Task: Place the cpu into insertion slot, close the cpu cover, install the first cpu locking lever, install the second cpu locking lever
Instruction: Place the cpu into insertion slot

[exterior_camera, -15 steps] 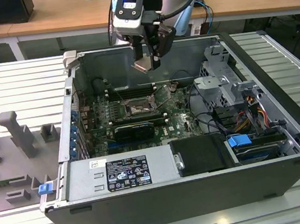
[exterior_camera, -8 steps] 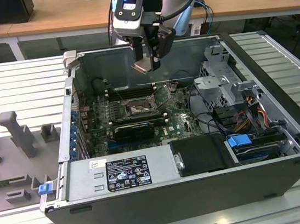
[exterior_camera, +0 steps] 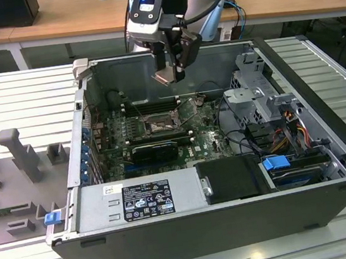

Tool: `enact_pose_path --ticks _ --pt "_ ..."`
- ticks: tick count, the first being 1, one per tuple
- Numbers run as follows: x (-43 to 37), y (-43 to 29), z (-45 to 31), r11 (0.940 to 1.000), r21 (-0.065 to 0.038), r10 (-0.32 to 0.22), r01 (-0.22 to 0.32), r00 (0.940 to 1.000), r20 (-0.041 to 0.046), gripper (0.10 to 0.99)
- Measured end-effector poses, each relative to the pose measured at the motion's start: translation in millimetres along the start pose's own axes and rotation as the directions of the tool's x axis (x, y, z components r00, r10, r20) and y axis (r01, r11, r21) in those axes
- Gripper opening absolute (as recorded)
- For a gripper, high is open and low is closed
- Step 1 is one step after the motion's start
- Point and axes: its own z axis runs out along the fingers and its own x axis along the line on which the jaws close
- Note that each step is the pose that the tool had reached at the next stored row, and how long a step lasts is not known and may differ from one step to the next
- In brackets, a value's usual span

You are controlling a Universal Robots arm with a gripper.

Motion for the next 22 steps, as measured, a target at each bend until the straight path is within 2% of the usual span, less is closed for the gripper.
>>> enact_pose_path --ticks 8,12,22 --pt "0.0 0.0 0.2 0.9974 -0.001 0.072 -0.072 0.9974 0.0055 0.529" --pt "0.0 0.0 0.3 0.9960 -0.001 0.089 -0.089 0.9960 0.0070 0.529" --pt "0.0 -0.1 0.7 0.9875 -0.003 0.157 -0.157 0.9875 0.0121 0.529"
